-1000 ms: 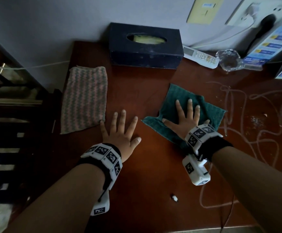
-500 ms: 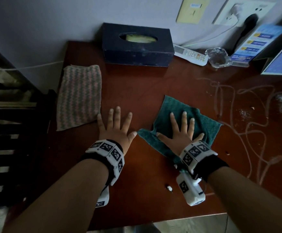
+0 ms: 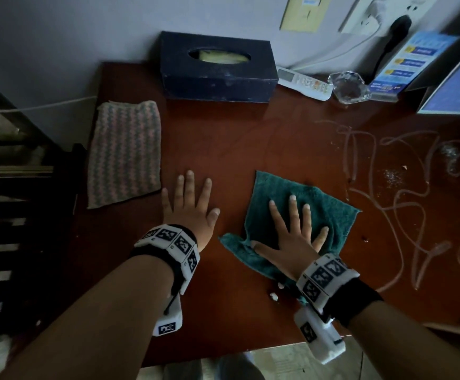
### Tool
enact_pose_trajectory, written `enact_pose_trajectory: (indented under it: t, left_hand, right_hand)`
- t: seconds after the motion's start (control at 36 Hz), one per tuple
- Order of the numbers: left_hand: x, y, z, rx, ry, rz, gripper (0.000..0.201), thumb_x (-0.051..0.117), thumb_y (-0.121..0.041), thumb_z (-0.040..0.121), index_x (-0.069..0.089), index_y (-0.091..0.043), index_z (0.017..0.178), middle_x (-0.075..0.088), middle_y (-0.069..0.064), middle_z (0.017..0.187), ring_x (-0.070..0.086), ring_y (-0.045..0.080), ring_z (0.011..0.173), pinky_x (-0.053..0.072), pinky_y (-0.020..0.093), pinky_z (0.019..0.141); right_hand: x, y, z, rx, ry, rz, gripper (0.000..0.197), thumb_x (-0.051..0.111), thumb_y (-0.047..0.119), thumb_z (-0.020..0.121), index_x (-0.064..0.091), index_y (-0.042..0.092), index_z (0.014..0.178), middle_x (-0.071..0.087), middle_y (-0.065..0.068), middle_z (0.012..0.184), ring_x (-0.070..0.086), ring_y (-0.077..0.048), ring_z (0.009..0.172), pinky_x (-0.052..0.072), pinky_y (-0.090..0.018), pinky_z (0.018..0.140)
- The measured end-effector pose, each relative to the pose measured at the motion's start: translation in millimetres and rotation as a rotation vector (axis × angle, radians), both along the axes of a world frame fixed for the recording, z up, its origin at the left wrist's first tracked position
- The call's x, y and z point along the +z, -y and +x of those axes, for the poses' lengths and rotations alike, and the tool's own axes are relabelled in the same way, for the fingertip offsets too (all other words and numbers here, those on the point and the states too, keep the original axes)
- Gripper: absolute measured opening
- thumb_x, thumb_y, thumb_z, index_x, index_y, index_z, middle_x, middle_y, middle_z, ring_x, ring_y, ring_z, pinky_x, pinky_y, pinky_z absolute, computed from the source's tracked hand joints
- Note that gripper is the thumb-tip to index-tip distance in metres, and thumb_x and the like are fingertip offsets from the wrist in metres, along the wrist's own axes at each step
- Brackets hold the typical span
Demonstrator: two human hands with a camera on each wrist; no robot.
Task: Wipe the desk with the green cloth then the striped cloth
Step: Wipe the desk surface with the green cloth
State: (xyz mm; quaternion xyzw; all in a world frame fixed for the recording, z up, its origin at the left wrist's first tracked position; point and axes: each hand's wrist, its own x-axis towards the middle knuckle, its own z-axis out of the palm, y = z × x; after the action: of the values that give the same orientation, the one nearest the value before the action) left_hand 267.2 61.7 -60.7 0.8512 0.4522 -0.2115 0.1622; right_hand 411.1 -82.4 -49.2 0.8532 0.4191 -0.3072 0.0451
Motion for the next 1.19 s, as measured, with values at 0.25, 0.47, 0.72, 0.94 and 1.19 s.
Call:
enact_pose_trajectory:
  t: [0.25,0.47,0.72,0.94,1.19]
  left_hand:
    - [-3,2,0,0.002,0.005,0.047,0.062,0.010,-0.050,0.098,-0.022,-0.028,0.146,-0.029,0.008,0.153,-0.023,0.026,0.142,-0.010,0.052,0.113]
    - [-4,0,0,0.011,-0.008,0.031,0.062,0.008,-0.051,0.098,-0.024,-0.028,0.145,-0.031,0.007,0.153,-0.025,0.026,0.142,-0.010,0.052,0.113]
    - [-3,0,0,0.007,-0.001,0.016,0.062,0.008,-0.051,0.098,-0.024,-0.028,0.146,-0.032,0.008,0.152,-0.026,0.026,0.141,-0.012,0.052,0.113]
    - [-1,-1,0,0.005,-0.008,-0.018,0.061,0.007,-0.051,0.098,-0.026,-0.028,0.145,-0.035,0.008,0.151,-0.027,0.027,0.141,-0.013,0.052,0.112]
    - [1,-2,0,0.001,-0.027,-0.026,0.062,0.005,-0.053,0.097,-0.027,-0.029,0.144,-0.037,0.007,0.150,-0.028,0.027,0.140,-0.013,0.052,0.112]
  right_hand:
    - [3,8,-8,0.132,-0.013,-0.015,0.096,0.045,0.074,0.077,-0.026,0.051,0.137,-0.048,0.011,0.141,-0.046,-0.022,0.128,-0.021,-0.065,0.103]
    - [3,8,-20,0.319,-0.018,0.023,0.098,0.050,0.068,0.077,-0.024,0.051,0.138,-0.048,0.012,0.142,-0.047,-0.019,0.128,-0.024,-0.063,0.102]
    - [12,26,-26,0.616,0.010,0.050,0.092,0.052,0.057,0.080,-0.016,0.050,0.142,-0.037,0.011,0.149,-0.041,-0.017,0.133,-0.025,-0.059,0.104]
    - [22,24,-47,0.259,0.045,0.270,0.064,0.008,0.052,0.084,0.019,0.043,0.146,0.001,0.012,0.159,-0.015,-0.005,0.141,-0.016,-0.051,0.112]
    - [-19,22,-107,0.033,0.245,0.273,0.061,0.032,0.052,0.088,0.037,0.027,0.143,0.030,-0.012,0.152,0.027,-0.032,0.139,0.018,-0.058,0.105]
